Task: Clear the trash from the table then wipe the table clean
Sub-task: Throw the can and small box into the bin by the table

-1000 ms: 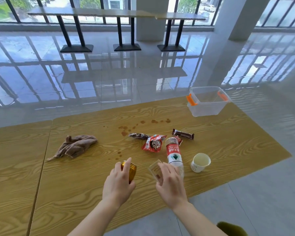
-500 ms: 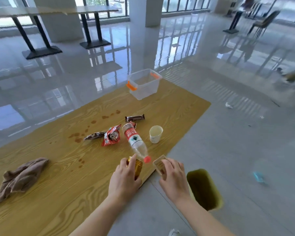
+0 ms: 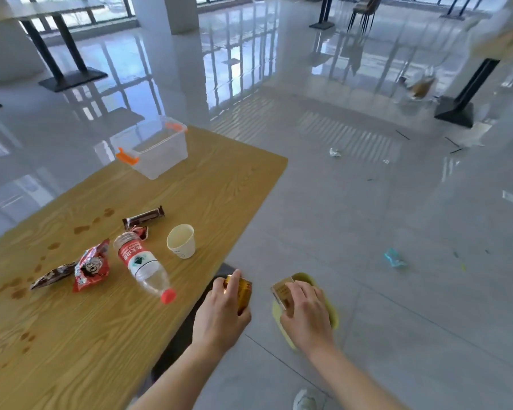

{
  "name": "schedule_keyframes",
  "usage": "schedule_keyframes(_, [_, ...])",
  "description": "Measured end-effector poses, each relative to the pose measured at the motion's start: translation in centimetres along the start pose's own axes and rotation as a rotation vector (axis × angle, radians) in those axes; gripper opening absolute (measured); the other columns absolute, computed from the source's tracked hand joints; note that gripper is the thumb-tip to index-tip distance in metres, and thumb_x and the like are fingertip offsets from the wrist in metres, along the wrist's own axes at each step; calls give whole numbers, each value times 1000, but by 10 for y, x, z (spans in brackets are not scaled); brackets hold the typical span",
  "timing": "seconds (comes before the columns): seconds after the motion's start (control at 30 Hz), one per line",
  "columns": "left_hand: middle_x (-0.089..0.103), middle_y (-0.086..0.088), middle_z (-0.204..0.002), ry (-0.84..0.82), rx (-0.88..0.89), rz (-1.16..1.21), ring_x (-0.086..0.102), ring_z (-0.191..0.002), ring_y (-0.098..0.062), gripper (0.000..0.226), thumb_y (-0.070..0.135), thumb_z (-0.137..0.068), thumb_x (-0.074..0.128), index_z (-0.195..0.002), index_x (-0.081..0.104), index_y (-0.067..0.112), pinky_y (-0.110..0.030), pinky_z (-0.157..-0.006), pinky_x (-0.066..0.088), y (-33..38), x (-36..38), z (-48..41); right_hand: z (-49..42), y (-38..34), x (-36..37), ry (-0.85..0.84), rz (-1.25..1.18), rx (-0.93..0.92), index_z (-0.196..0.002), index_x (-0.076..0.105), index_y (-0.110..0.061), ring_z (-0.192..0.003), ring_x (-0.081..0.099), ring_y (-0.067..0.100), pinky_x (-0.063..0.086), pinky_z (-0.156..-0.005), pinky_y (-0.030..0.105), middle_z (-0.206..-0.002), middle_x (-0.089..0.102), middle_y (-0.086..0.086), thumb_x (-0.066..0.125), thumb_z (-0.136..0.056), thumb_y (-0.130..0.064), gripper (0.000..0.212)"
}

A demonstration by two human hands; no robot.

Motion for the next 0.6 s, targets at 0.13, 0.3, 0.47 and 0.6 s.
schedule_keyframes(0.13, [42,5,-134,-28,-51,-8,50,-95,-9,83,55,-88,61,-152,12,34,-17,-69,45,38,43,-31,-29,68,0,-41,-19,18,-121,61,-17,-105,50,24,50,-90,34,-121,61,3,74,-70,-14,53])
schedule_keyframes(0.3, [41,5,-134,-80,-128,-13,53,-94,-12,82,55,-88,61,-152,13,34,-19,-70,51,66,101,-67,-60,133,8,-144,-7,64,-131,54,-19,-115,45,22,47,-97,33,-131,55,2,71,-79,-19,54])
schedule_keyframes(0.47, [38,4,-135,-146,-172,21,55,-97,-15,79,54,-88,61,-150,14,38,-23,-72,56,66,165,-95,-77,186,30,-201,-50,165,-135,50,-22,-117,44,20,47,-97,30,-134,53,0,69,-83,-24,55])
schedule_keyframes(0.6, [40,4,-129,-223,-208,9,51,-89,-11,77,55,-87,61,-147,15,41,-19,-65,49,50,234,-117,-83,235,74,-245,-104,324,-135,51,-22,-113,49,21,46,-92,29,-129,56,0,69,-82,-26,56])
Point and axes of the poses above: each hand's wrist, its own z-axis away from the middle knuckle, its own x-axis out of the palm, y = z × x, the point moved 4 cm from there along -z, towards the middle knuckle
